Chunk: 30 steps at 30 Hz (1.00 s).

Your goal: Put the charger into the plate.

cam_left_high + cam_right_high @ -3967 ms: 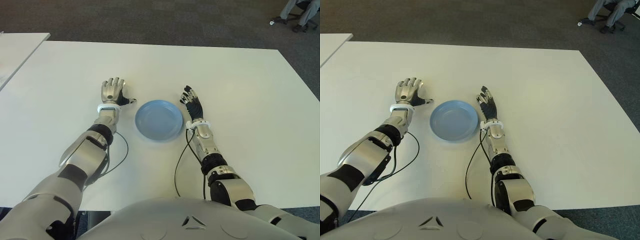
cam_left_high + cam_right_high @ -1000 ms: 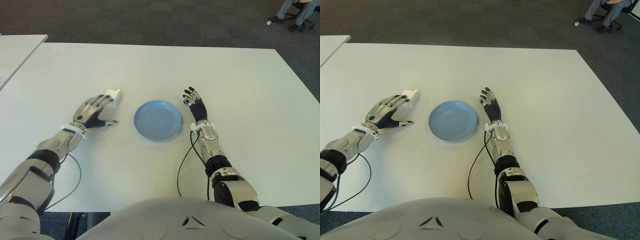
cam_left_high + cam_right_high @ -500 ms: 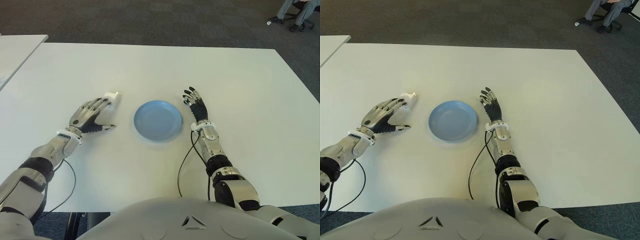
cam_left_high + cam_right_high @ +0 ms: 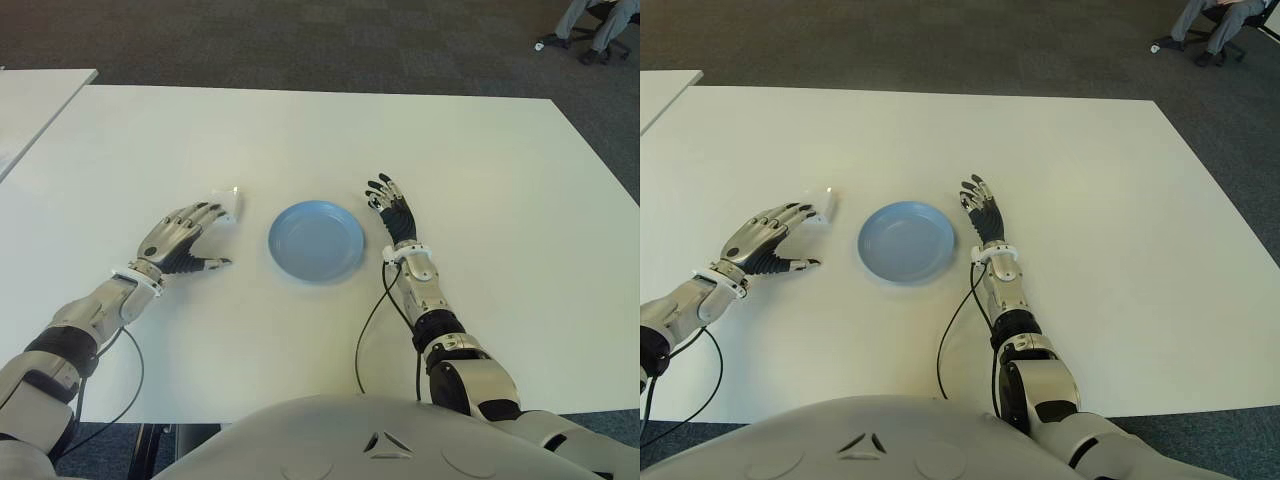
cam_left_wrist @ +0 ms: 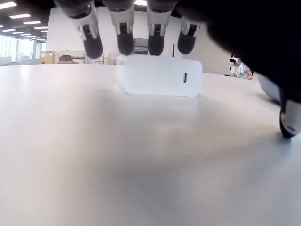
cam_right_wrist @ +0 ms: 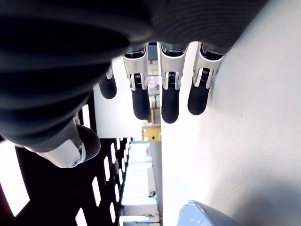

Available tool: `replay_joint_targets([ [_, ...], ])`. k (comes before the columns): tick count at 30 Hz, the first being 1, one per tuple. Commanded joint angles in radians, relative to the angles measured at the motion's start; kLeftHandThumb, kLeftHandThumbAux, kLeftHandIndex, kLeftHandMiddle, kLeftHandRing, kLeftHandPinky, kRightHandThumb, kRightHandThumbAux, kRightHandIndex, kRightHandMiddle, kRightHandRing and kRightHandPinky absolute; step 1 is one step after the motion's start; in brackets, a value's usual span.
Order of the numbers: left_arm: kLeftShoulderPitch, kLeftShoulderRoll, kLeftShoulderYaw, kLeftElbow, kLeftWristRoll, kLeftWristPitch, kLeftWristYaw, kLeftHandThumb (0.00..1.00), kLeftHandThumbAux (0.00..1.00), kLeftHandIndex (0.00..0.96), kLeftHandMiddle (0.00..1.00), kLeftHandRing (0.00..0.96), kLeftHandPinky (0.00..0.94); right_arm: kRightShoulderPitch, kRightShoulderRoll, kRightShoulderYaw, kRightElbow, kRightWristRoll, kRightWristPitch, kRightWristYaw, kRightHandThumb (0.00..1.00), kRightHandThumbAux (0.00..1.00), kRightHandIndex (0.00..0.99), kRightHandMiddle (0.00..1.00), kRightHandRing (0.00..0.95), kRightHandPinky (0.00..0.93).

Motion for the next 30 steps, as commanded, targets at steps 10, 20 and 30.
replay_joint_targets([
  [10, 0.15, 0.064, 0.031, -0.165, 0.042, -0.013, -0.085, 0.0, 0.618, 0.0, 0.01, 0.0, 0.015, 0.037, 0.0, 0.002, 0.037, -0.001, 0.039, -0.008, 0.0, 0.569, 0.071, 0.218, 0.207, 0.187],
  [20, 0.221, 0.108, 0.08, -0.272, 0.054, -0.001, -0.134, 0.0, 0.625, 0.0, 0.006, 0.0, 0.0, 0.036, 0.0, 0.008, 0.035, -0.009, 0.04, -0.014, 0.0, 0.566, 0.069, 0.238, 0.224, 0.193],
  [30, 0.258, 0.114, 0.132, -0.332, 0.081, 0.022, -0.122, 0.0, 0.626, 0.0, 0.021, 0.001, 0.014, 0.028, 0.0, 0.008, 0.046, -0.01, 0.042, -0.02, 0.0, 0.566, 0.073, 0.262, 0.24, 0.205],
])
